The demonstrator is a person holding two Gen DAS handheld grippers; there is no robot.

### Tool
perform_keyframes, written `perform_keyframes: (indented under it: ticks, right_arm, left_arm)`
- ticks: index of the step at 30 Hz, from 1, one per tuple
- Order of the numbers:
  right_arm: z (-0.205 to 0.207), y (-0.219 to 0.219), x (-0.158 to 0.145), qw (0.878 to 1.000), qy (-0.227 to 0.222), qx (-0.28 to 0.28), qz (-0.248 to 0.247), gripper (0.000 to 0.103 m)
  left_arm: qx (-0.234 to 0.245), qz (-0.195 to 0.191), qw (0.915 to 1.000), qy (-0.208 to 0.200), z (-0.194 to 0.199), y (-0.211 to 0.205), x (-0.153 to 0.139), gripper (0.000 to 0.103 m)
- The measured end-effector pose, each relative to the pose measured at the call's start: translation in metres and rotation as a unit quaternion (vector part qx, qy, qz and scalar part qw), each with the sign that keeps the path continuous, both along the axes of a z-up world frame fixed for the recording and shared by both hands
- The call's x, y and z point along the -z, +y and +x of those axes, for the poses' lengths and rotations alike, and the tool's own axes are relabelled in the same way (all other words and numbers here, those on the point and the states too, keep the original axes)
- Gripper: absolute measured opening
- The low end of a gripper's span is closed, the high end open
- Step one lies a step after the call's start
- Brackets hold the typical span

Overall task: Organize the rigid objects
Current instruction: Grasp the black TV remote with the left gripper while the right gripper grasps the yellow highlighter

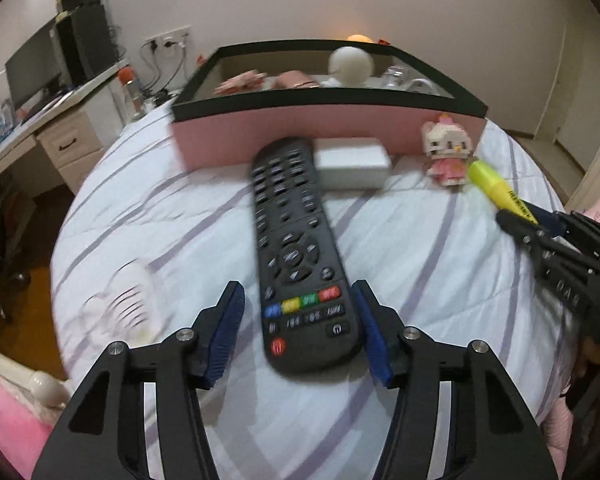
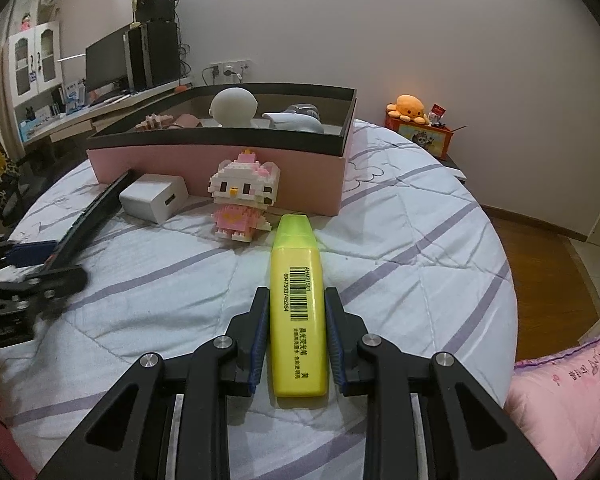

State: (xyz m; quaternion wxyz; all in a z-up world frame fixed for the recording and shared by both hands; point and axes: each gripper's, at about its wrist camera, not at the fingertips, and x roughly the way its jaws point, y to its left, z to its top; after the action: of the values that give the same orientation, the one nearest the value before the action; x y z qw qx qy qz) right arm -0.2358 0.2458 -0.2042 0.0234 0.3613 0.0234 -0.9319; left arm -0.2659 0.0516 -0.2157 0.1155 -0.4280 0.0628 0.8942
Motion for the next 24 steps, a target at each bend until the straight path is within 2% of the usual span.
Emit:
perform_keyframes:
  ticks: [5,6,7,9,12,15,18,20,21,22,24]
  right_arm:
    - [0.005,-0.006,-0.002,1.000,-0.013,0.002,0.000,0.027]
    - [0.005,-0.007,-0.002,1.000,-0.013,0.003,0.002,0.027]
    - [0.005,-0.008,-0.002,1.000,-0.013,0.005,0.003,0.028]
    - [0.005,-0.007,-0.002,1.000,-0.015,0.007,0.000,0.028]
    - [0.003,-0.004,-0.003,1.000,-0.021,0.004,-0.010,0.028]
    - [0.001,-0.002,-0.004,1.000,-0.023,0.002,-0.016,0.028]
    - [-0.001,-0.002,-0.003,1.000,-0.023,-0.001,-0.014,0.028]
    - [-0.004,-0.002,-0.003,1.000,-0.023,-0.001,-0.015,0.028]
    - [-0.005,-0.002,-0.003,1.000,-0.023,-0.001,-0.015,0.028]
    - [-0.006,-0.003,-0.003,1.000,-0.023,-0.001,-0.015,0.028]
    - [-0.008,-0.003,-0.002,1.000,-0.022,-0.001,-0.013,0.028]
  left_arm:
    - [-0.022,0.018,0.9996,-0.007,-0.001,-0.026,-0.001,0.062]
    - [-0.021,0.022,0.9995,-0.007,-0.001,-0.025,-0.001,0.065]
    - [-0.016,0.025,0.9996,-0.006,-0.001,-0.021,-0.001,0.073]
    - [-0.001,0.035,0.9994,-0.009,-0.005,-0.015,-0.001,0.080]
    - [0.019,0.048,0.9986,-0.008,-0.013,-0.008,-0.001,0.082]
    - [0.018,0.059,0.9981,-0.008,-0.025,-0.006,0.003,0.082]
    - [0.022,0.066,0.9976,0.002,-0.033,-0.006,0.004,0.078]
    - [0.023,0.066,0.9975,0.006,-0.037,-0.008,0.005,0.069]
    - [0.026,0.073,0.9970,0.009,-0.038,-0.009,0.004,0.054]
    - [0.027,0.084,0.9961,0.009,-0.038,-0.012,0.003,0.044]
    - [0.034,0.100,0.9944,0.007,-0.039,-0.015,0.002,0.044]
